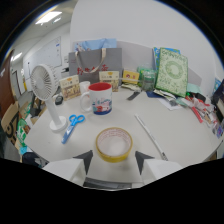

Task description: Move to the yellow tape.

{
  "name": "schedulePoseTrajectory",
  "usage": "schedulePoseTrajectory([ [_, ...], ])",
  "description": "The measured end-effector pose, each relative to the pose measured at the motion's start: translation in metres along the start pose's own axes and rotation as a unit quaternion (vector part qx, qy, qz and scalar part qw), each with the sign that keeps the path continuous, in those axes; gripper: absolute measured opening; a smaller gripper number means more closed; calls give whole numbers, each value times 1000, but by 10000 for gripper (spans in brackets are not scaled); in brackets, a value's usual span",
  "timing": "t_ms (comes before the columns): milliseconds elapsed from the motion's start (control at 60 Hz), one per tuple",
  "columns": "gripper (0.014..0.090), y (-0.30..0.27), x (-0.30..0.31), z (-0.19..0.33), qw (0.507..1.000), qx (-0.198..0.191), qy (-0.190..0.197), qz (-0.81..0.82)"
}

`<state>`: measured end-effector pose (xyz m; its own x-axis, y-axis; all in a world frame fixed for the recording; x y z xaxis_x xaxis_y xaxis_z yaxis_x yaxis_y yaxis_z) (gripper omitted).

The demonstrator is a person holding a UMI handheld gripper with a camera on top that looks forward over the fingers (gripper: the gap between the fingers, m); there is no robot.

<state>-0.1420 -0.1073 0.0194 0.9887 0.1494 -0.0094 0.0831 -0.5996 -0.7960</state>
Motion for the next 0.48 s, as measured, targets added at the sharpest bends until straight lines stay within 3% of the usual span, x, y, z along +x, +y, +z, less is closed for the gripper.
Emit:
schedulePoseTrajectory([
  [483, 842, -4, -1, 10, 1000, -10, 2, 2],
])
